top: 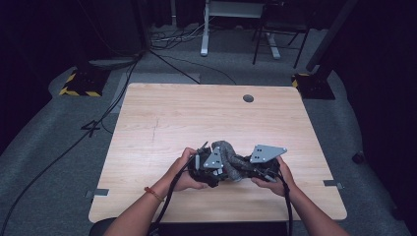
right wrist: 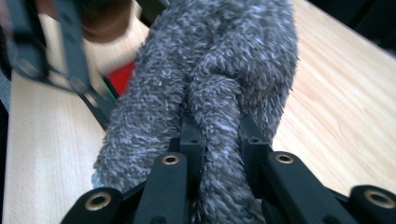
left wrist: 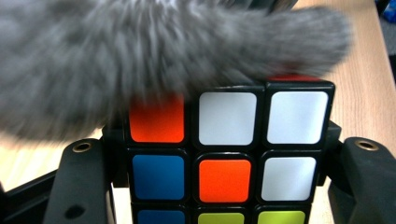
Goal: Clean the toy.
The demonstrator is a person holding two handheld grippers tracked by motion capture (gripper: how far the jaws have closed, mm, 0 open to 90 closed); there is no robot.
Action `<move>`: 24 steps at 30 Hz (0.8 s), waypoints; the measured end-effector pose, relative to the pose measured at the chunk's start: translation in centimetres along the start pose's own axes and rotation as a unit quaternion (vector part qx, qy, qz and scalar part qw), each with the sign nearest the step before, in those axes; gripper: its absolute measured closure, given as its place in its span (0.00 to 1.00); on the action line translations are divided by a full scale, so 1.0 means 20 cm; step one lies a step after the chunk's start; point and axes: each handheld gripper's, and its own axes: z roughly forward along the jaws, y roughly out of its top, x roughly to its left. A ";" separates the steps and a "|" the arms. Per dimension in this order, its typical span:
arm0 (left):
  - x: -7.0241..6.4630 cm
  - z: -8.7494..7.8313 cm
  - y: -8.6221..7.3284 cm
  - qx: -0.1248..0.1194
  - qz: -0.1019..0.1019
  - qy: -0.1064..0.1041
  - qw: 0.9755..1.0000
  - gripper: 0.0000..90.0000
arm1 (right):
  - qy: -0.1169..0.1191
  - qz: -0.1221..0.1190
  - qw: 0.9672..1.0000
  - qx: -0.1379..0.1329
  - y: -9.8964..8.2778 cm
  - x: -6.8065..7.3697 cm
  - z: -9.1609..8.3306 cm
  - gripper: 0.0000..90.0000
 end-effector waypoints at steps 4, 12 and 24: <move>-0.01 0.01 0.01 -0.005 0.005 0.007 1.000 0.37 | -0.007 -0.014 1.000 -0.007 0.03 0.03 -0.01 0.85; 0.01 -0.07 0.01 -0.047 -0.007 0.009 0.999 0.37 | -0.024 0.047 0.998 0.018 -0.08 -0.10 0.01 0.85; -0.01 0.01 0.00 -0.007 0.007 0.011 1.000 0.37 | 0.017 0.026 0.999 -0.021 -0.01 -0.01 -0.01 0.85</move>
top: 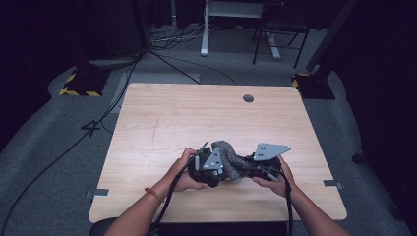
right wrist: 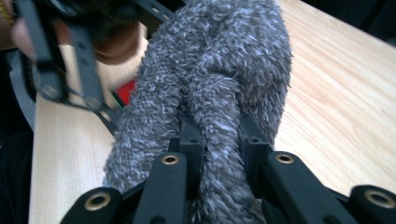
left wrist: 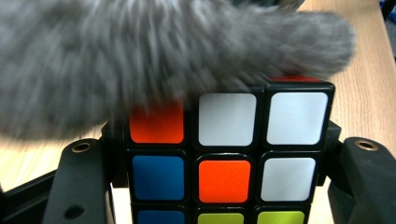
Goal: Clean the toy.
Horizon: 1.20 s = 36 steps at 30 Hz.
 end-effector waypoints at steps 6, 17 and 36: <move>-0.01 0.03 0.01 0.015 0.006 0.005 1.000 0.37 | -0.013 -0.027 0.999 0.009 0.05 0.06 0.02 0.85; 0.05 -0.11 0.00 -0.068 -0.020 -0.002 0.997 0.37 | -0.040 0.021 0.998 0.043 -0.07 -0.09 0.01 0.85; 0.04 -0.05 -0.02 -0.038 -0.011 -0.013 0.999 0.37 | 0.017 0.024 0.999 -0.019 -0.03 -0.04 -0.02 0.85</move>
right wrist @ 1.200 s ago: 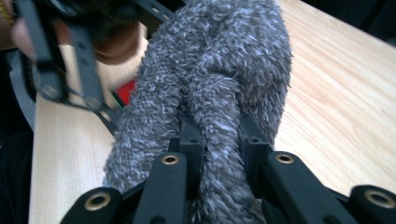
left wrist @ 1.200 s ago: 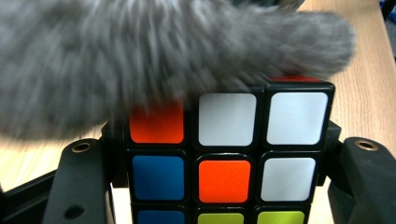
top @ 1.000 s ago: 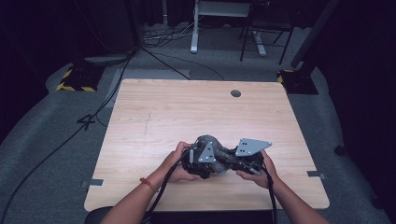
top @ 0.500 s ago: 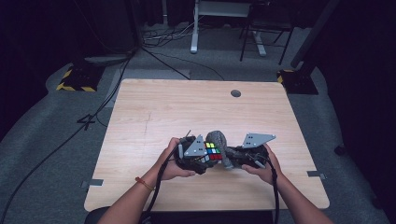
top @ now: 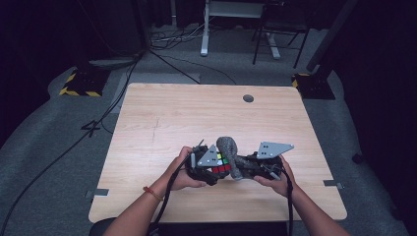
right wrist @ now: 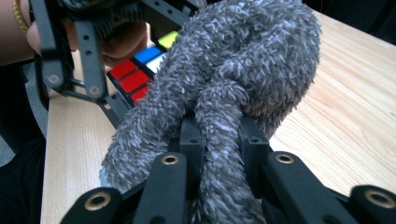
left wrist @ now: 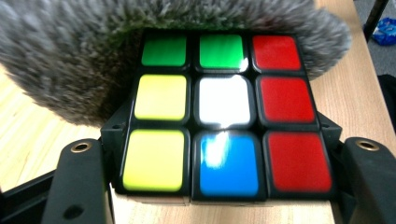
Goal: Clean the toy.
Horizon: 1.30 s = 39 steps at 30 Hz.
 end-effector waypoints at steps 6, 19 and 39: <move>-0.01 0.03 0.00 0.013 -0.002 0.000 1.000 0.37 | -0.010 -0.019 1.000 0.001 0.01 0.03 0.01 0.85; 0.02 -0.07 0.02 -0.026 -0.011 0.004 1.000 0.37 | 0.001 0.000 0.996 0.087 -0.09 -0.04 0.10 0.85; 0.00 -0.07 0.04 -0.016 0.005 0.014 1.000 0.37 | -0.039 -0.014 0.997 0.064 -0.02 -0.01 0.05 0.85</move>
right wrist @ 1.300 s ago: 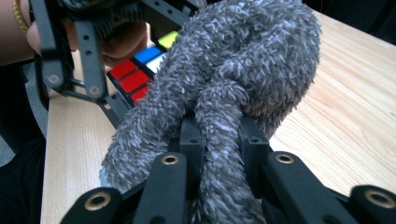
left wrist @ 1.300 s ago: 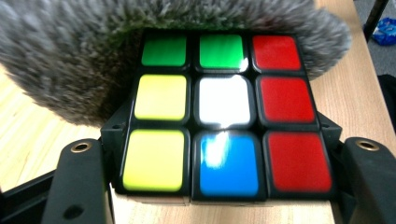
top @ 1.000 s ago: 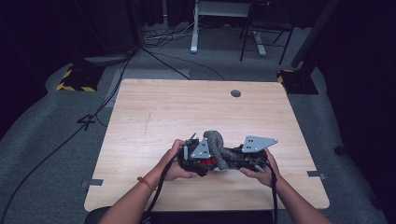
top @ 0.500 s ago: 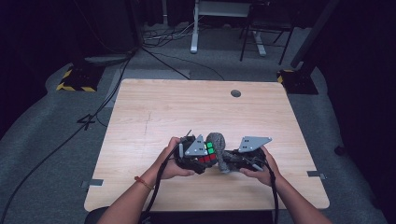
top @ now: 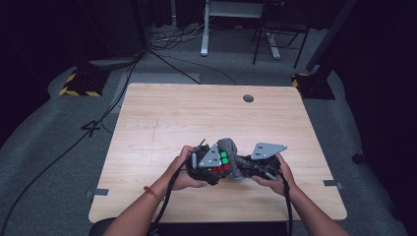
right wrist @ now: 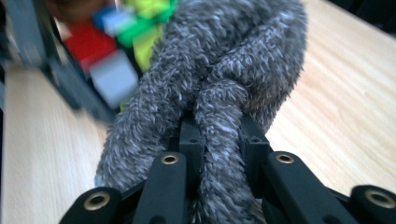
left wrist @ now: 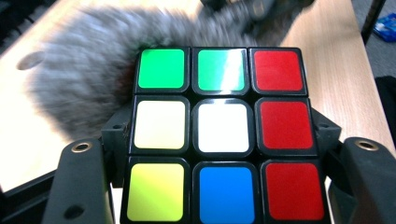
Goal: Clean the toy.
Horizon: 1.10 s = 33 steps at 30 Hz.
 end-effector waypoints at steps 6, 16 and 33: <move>0.04 -0.05 -0.03 0.001 -0.006 0.013 1.000 0.37 | 0.020 -0.007 1.000 0.004 0.02 0.03 0.00 0.85; -0.04 0.05 -0.01 0.024 0.015 -0.015 0.999 0.37 | 0.000 0.001 0.999 -0.034 0.05 0.04 -0.05 0.84; 0.03 -0.02 -0.06 0.023 -0.012 0.001 1.000 0.37 | 0.032 -0.011 0.999 -0.025 0.04 0.10 -0.01 0.85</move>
